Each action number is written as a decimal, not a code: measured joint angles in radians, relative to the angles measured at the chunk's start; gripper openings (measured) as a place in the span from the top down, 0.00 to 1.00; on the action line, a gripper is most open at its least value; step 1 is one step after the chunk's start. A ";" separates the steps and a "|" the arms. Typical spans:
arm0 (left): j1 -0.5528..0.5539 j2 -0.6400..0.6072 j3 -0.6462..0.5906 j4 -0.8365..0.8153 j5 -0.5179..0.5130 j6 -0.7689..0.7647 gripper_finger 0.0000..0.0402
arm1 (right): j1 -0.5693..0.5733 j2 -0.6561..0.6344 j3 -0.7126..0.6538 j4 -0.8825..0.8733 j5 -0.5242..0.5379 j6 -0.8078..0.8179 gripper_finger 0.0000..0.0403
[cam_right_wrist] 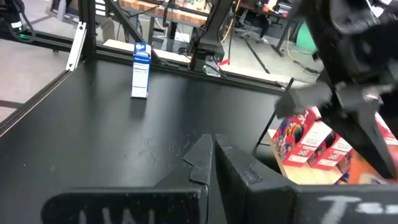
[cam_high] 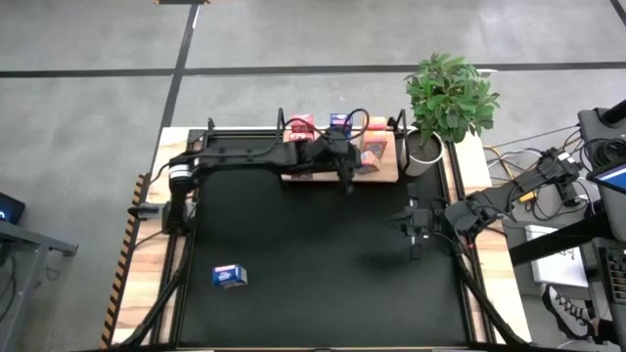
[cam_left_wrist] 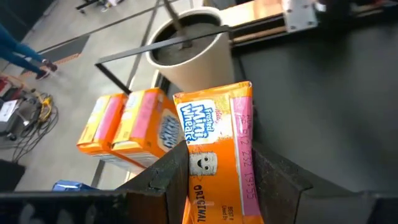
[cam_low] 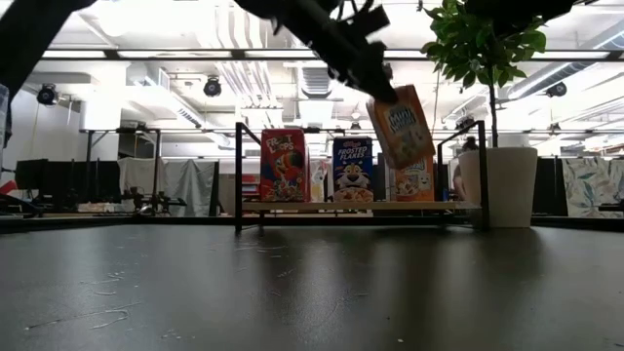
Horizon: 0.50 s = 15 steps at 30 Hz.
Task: Stack cereal on shelf
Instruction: Put the orange cereal box aligned with the other orange cereal boxes on the shelf
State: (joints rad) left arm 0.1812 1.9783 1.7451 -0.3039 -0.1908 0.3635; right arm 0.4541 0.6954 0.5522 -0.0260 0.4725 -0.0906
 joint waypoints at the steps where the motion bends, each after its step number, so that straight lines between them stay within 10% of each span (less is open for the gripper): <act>1: 0.005 0.010 0.000 0.016 0.000 -0.003 0.66 | 0.000 -0.001 0.000 -0.001 0.000 -0.003 0.97; 15: 0.019 0.095 0.002 0.128 0.000 -0.006 0.66 | -0.001 -0.016 0.000 0.003 0.002 -0.033 0.97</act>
State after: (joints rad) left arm 0.2001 2.0735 1.7473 -0.1762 -0.1904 0.3576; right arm 0.4534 0.6792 0.5526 -0.0234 0.4740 -0.1234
